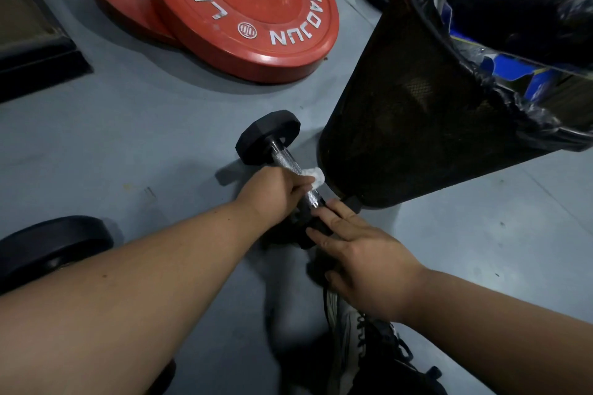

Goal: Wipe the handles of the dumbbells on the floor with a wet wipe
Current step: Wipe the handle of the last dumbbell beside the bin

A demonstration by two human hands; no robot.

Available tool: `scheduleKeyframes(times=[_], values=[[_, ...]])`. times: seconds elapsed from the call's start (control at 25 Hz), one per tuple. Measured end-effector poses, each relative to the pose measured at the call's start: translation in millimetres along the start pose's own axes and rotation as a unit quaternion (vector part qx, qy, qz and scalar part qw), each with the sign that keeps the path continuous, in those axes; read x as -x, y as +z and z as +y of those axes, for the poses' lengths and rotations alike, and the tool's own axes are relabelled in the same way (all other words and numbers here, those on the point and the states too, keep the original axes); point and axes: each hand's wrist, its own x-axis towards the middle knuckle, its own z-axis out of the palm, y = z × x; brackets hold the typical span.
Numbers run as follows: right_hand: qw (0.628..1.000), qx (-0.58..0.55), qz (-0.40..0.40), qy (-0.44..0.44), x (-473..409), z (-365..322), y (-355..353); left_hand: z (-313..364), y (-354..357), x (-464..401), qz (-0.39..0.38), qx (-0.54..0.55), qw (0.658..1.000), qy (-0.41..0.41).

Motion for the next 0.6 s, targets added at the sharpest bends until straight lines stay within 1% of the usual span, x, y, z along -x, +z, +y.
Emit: scheduleKeyframes(times=[0.12, 0.2, 0.28, 0.32, 0.36, 0.48, 0.56, 0.6], values=[[1.000, 0.013, -0.014, -0.024, -1.5, -9.1, 1.9, -12.5, 1.5, 10.1, -0.013, 0.037, 0.999, 0.019], [0.999, 0.026, -0.020, -0.041, -3.3, -15.5, 5.3, -20.3, 6.3, 15.5, -0.042, 0.054, 0.997, 0.020], [0.998, 0.037, -0.019, -0.043, -3.4, -17.7, 8.0, -23.9, 9.7, 18.8, -0.072, 0.048, 0.996, 0.029], [0.998, 0.042, -0.013, -0.043, -2.8, -17.5, 9.0, -24.9, 9.7, 19.7, -0.074, 0.036, 0.996, 0.039], [0.998, 0.045, -0.007, -0.045, -1.8, -16.1, 9.4, -25.0, 9.1, 19.9, -0.065, 0.024, 0.996, 0.049], [0.997, 0.053, 0.011, -0.058, 1.3, -11.9, 9.6, -22.6, 6.2, 18.7, -0.008, -0.029, 0.996, 0.087], [0.995, 0.064, 0.021, -0.070, 1.9, -10.7, 10.4, -23.7, 6.4, 14.7, 0.025, -0.028, 0.994, 0.104], [0.995, 0.067, 0.026, -0.072, 2.6, -8.9, 11.3, -26.6, 6.4, 11.0, 0.048, -0.012, 0.995, 0.091]])
